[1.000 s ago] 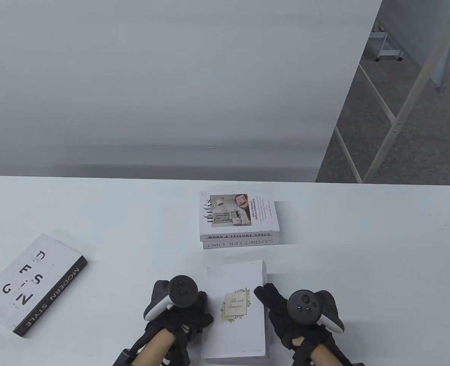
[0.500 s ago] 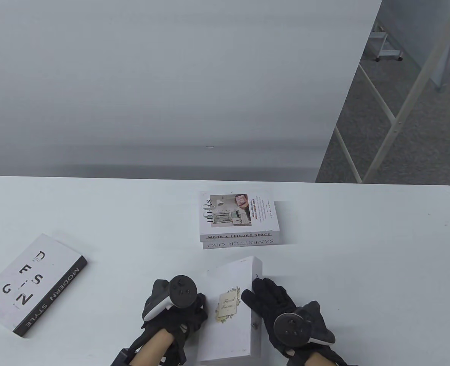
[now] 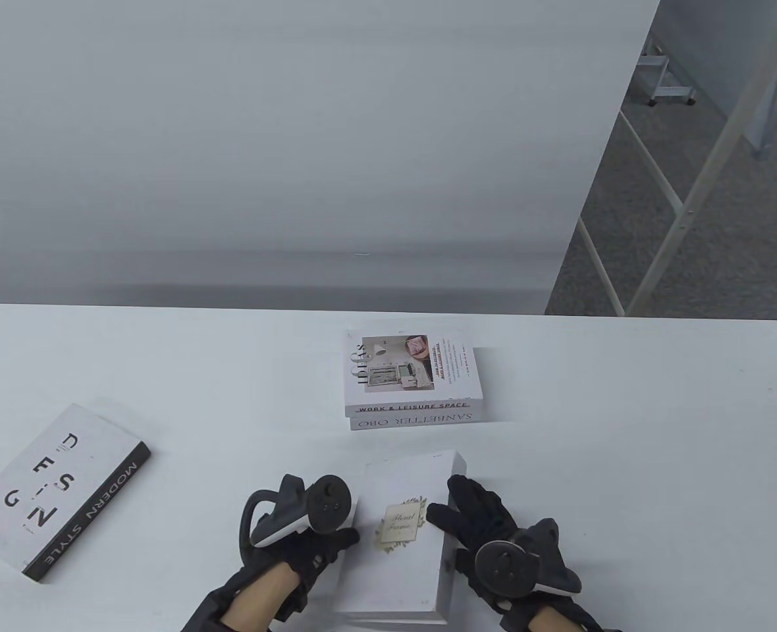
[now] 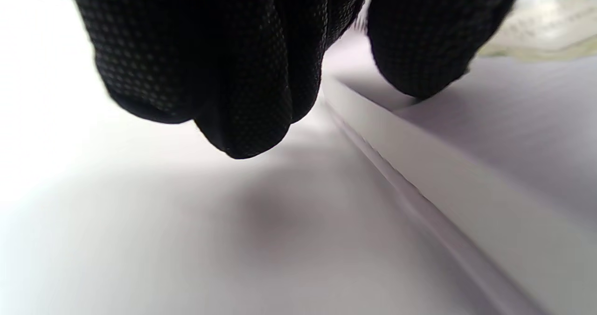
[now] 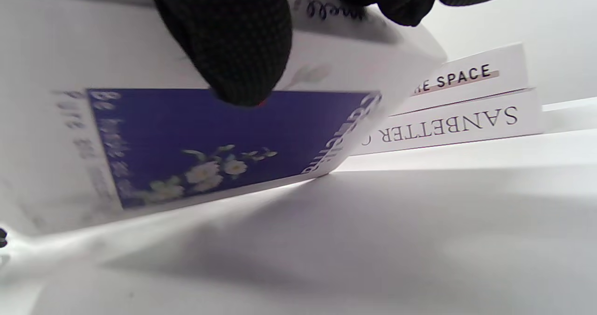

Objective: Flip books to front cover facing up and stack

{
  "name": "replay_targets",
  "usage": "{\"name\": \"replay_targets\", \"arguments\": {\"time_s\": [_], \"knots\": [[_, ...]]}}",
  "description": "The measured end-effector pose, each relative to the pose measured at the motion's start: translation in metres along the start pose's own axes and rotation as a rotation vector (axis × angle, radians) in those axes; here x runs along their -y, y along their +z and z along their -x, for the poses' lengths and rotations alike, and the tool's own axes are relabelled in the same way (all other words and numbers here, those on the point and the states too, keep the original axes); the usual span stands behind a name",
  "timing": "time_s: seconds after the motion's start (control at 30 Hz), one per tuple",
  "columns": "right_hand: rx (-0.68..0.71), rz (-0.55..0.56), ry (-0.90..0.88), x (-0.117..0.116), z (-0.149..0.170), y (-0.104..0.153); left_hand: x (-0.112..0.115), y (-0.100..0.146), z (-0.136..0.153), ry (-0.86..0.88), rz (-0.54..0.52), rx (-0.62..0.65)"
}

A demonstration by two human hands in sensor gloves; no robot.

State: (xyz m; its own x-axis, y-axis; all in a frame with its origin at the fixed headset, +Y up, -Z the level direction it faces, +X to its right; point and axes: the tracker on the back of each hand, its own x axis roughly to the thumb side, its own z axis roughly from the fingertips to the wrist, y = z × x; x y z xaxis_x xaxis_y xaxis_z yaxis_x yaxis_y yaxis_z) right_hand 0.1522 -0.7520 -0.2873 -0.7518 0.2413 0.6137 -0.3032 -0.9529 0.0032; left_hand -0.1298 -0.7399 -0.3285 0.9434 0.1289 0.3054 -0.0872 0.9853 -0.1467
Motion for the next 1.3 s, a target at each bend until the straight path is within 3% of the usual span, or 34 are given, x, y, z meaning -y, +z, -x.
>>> {"name": "replay_targets", "arguments": {"time_s": [0.07,0.13,0.27,0.37,0.63,0.83,1.03,1.3], "knots": [[-0.029,0.017,-0.051,0.003,0.007,0.0,-0.025,0.007,0.004,-0.055,-0.121,-0.007],[-0.062,0.041,-0.101,0.007,0.014,0.001,-0.045,0.015,0.008,-0.106,-0.174,-0.004],[-0.13,0.117,-0.243,0.014,0.027,0.004,-0.07,0.029,0.021,-0.184,-0.114,-0.043],[-0.198,0.151,-0.385,0.015,0.036,0.006,-0.081,0.042,0.028,-0.202,-0.232,-0.044],[-0.336,0.223,-0.725,0.008,0.051,0.009,-0.098,0.059,0.038,-0.151,-0.232,-0.01],[-0.393,0.246,-0.841,0.009,0.059,0.005,-0.111,0.069,0.049,-0.113,-0.242,-0.043],[-0.521,0.268,-1.062,-0.004,0.06,-0.018,-0.117,0.076,0.056,-0.116,-0.201,-0.049],[-0.779,0.29,-1.287,-0.016,0.059,-0.078,-0.119,0.078,0.058,-0.077,-0.202,-0.037]]}}
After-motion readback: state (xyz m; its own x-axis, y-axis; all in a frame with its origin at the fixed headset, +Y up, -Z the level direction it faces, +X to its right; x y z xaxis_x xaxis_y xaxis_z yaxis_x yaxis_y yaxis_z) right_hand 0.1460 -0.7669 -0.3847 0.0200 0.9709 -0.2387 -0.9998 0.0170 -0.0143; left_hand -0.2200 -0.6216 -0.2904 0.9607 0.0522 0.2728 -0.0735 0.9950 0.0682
